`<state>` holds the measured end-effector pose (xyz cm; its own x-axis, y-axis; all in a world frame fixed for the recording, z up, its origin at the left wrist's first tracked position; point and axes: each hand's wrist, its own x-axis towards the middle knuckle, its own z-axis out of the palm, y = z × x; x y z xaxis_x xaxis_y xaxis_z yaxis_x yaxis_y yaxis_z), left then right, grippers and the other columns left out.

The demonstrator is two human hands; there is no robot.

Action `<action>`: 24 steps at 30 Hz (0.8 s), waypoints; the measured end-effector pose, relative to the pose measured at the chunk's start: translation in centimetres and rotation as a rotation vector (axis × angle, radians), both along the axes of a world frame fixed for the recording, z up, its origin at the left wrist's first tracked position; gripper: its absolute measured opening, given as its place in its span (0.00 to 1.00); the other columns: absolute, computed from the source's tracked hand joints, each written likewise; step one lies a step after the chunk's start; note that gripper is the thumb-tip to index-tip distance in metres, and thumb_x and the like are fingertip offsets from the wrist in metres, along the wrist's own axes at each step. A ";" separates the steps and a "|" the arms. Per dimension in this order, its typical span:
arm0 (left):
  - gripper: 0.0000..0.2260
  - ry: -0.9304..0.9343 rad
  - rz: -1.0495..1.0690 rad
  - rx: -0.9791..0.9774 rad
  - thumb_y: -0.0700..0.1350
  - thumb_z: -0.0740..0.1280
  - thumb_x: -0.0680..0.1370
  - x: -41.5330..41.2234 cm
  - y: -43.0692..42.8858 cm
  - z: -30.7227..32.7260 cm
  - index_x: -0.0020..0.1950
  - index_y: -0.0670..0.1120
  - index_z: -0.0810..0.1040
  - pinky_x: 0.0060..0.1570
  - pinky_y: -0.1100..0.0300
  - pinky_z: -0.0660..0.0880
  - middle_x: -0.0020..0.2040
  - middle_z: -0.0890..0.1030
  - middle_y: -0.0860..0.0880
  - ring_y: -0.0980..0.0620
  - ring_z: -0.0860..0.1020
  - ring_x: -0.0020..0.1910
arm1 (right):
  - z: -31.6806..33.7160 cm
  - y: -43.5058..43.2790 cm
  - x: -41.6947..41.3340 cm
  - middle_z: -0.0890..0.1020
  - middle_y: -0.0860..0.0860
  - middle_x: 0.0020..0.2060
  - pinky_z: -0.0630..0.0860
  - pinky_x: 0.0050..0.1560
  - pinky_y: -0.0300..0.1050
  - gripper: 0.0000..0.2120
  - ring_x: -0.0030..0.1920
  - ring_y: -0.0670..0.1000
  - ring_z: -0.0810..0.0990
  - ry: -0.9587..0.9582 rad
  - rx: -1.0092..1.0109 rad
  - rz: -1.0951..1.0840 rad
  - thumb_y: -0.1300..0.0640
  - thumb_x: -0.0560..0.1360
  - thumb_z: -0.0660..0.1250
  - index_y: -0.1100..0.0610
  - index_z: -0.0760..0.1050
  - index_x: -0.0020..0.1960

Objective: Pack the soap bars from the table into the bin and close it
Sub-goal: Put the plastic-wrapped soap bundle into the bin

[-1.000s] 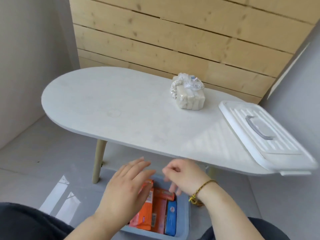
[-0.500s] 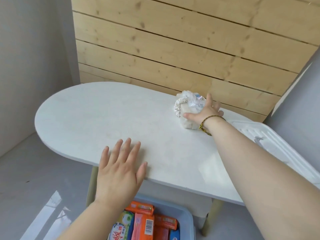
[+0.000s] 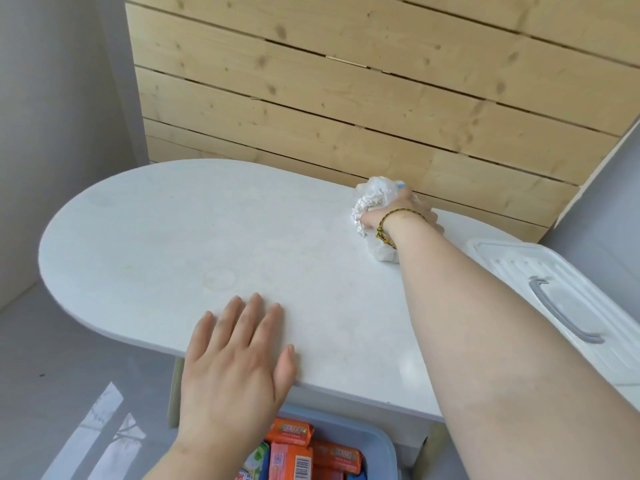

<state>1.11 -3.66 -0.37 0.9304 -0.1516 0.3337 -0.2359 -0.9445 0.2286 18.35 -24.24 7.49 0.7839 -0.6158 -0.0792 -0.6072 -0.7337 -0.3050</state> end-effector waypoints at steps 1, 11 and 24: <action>0.23 0.017 -0.001 0.010 0.52 0.54 0.70 0.0 0.0 0.1 0.52 0.42 0.82 0.56 0.50 0.61 0.52 0.83 0.41 0.39 0.81 0.52 | -0.2 0.0 -0.4 0.65 0.56 0.65 0.67 0.63 0.58 0.40 0.65 0.59 0.65 -0.009 -0.020 0.019 0.44 0.65 0.67 0.50 0.52 0.71; 0.29 0.163 -0.015 0.018 0.58 0.43 0.74 -0.6 0.2 1.3 0.67 0.48 0.69 0.70 0.49 0.58 0.70 0.70 0.46 0.47 0.66 0.70 | 0.6 0.1 -9.1 0.67 0.56 0.63 0.67 0.64 0.53 0.41 0.64 0.59 0.68 -0.211 0.309 0.177 0.40 0.63 0.69 0.47 0.54 0.70; 0.16 0.072 -0.041 -0.322 0.35 0.67 0.73 -7.4 5.8 -1.4 0.60 0.41 0.76 0.65 0.42 0.65 0.67 0.72 0.40 0.37 0.68 0.67 | 0.6 2.0 -27.2 0.76 0.41 0.45 0.72 0.39 0.32 0.24 0.44 0.38 0.76 -0.113 0.794 0.596 0.55 0.54 0.70 0.41 0.66 0.46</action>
<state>-6.26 2.19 -1.73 0.9486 -0.0869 0.3043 -0.2448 -0.8109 0.5316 -8.89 -22.22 8.05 0.9759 0.0792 -0.2035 -0.1439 -0.4673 -0.8723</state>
